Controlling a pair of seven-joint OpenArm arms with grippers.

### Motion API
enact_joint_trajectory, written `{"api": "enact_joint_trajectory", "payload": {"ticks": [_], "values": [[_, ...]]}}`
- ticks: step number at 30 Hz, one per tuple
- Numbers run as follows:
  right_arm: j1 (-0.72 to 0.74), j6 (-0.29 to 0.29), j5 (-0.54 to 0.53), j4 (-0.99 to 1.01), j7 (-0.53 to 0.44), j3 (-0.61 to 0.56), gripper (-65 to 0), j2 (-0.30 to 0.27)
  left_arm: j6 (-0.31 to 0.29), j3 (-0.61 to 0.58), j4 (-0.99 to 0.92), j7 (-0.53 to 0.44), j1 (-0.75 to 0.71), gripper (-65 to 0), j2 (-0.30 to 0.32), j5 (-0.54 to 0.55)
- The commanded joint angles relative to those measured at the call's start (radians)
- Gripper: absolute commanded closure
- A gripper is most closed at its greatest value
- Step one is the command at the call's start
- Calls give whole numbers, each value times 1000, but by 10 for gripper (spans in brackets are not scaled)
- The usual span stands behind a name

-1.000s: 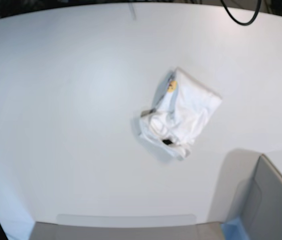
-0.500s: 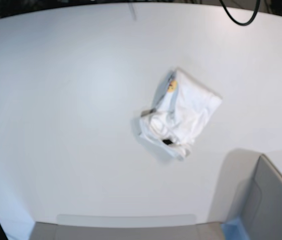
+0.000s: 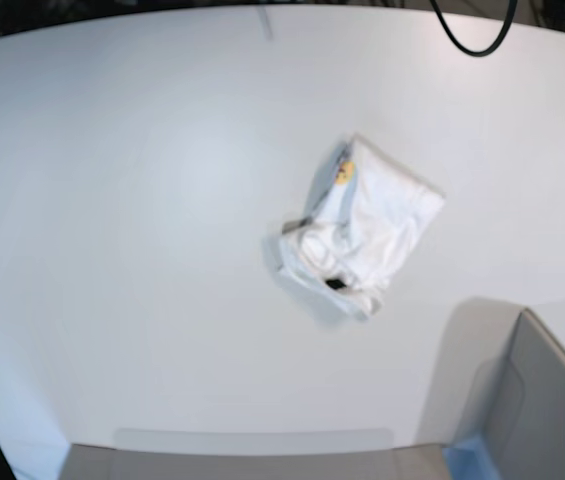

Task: Layout the t-shirt on the table in an organized manner, then fold the t-shirt properly

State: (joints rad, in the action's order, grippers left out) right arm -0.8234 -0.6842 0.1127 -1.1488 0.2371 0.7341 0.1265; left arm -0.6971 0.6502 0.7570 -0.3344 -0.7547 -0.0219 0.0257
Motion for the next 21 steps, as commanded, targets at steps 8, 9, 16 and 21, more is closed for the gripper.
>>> {"api": "enact_joint_trajectory", "payload": {"ticks": [8,9,16,21], "values": [[115,-14,124,258,-83,54,0,-109,-1,3,-244,-38,99,0,89,-27],[128,-14,135,284,-89,55,0,-118,-1,3,-273,-39,113,0,99,-36],[206,-14,149,428,-109,54,0,-178,-1,4,-422,-39,195,0,127,-92],[278,-14,219,560,-121,54,0,-222,-1,-2,-518,-39,260,0,158,-139]]}}
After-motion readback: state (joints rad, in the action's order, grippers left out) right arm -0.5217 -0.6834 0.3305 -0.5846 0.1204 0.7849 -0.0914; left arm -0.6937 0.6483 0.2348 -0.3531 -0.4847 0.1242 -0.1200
